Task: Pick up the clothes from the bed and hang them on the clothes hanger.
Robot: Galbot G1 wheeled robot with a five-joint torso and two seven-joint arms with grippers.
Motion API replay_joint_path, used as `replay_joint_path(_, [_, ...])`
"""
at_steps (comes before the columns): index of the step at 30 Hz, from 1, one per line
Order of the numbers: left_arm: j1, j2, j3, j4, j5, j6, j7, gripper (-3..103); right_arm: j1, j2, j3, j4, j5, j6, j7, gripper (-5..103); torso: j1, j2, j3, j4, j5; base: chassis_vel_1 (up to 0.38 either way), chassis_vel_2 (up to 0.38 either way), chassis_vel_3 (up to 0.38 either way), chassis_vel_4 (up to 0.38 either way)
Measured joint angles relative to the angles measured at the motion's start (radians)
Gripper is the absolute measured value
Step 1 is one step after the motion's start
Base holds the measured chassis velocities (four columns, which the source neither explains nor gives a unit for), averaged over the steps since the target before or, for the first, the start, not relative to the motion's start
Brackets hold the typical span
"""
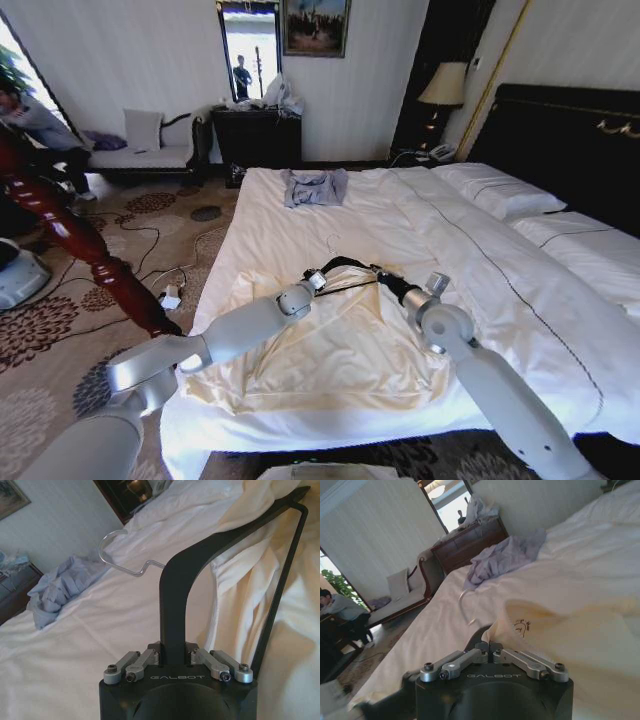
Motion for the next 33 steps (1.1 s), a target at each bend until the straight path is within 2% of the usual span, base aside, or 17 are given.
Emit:
replay_joint_path(9, [0.006, -0.071, -0.010, 0.067, 0.027, -0.036, -0.004, 22, -0.010, 0.044, -0.008, 0.015, 0.054, -0.010, 0.004, 0, 0.000, 0.000, 0.000, 0.0000, 0.0000, 0.000, 0.000, 0.000, 0.000])
replay_joint_path(19, [0.008, -0.124, -0.042, 0.135, 0.069, -0.080, -0.016, 22, -0.083, 0.031, 0.007, 0.054, 0.073, -0.014, -0.022, 0, 0.000, 0.000, 0.000, -0.0002, 0.0001, 0.000, 0.000, 0.000, 0.000])
replay_joint_path(28, [0.010, -0.122, -0.047, 0.138, 0.088, -0.102, -0.019, 22, -0.101, 0.030, 0.008, 0.079, 0.069, -0.017, -0.036, 0, 0.000, 0.000, 0.000, 0.0000, 0.0000, 0.000, 0.000, 0.000, 0.000])
replay_joint_path(33, [0.019, -0.123, -0.051, 0.136, 0.092, -0.111, -0.025, 22, -0.117, 0.023, 0.001, 0.107, 0.009, -0.023, -0.060, 0, 0.000, 0.000, 0.000, 0.0000, 0.0000, 0.000, 0.000, 0.000, 0.000])
